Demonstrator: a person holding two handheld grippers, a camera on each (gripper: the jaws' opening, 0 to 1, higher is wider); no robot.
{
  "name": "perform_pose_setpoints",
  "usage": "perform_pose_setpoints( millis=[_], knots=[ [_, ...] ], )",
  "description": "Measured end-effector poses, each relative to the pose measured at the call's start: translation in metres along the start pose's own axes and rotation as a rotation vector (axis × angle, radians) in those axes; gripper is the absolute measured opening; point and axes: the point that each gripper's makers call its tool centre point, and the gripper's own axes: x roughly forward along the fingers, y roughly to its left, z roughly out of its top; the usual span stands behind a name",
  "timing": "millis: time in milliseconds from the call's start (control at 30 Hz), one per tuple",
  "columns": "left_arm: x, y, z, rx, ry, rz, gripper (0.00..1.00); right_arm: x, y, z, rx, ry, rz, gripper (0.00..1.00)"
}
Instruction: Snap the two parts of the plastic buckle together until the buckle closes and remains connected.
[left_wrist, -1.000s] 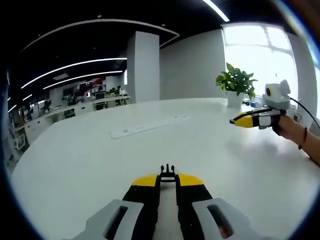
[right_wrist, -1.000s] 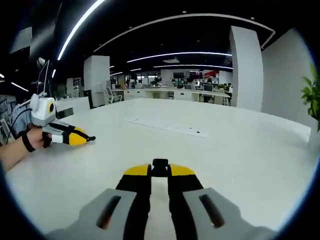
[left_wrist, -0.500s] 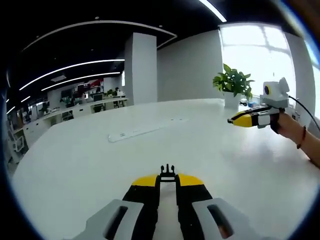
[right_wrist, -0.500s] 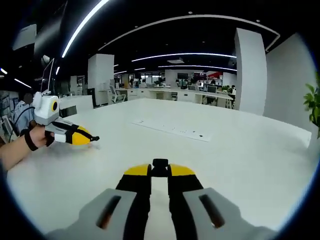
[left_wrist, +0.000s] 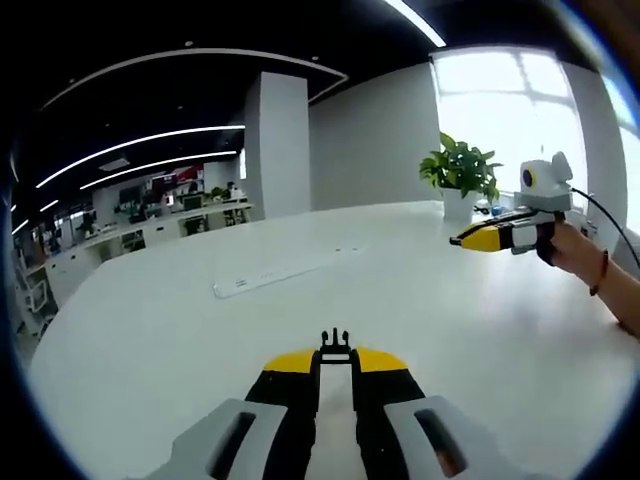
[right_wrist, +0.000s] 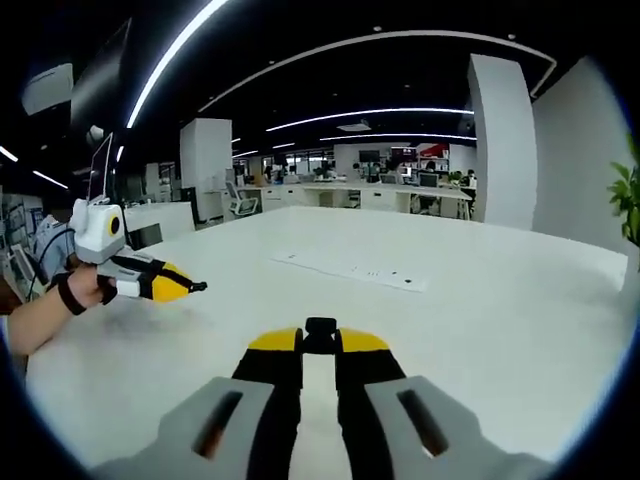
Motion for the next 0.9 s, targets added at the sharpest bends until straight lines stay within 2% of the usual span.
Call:
perform_pose_setpoints(
  millis=[333,600,900],
  knots=[
    [-0.001,0.001,0.001,-0.005,-0.003,-0.002,0.11,-0.001,0.004,0.006,-0.003,-0.015,0.016,0.11],
    [-0.001,-0.001,0.001,-0.009,-0.003,-0.008,0.11,0.006,-0.003,0.007,-0.006,0.002,0.02,0.11],
    [0.0,-0.009,0.002,-0.006,-0.004,-0.027,0.11,0.007,-0.006,0.008,-0.017,0.001,0.023,0.11]
  ],
)
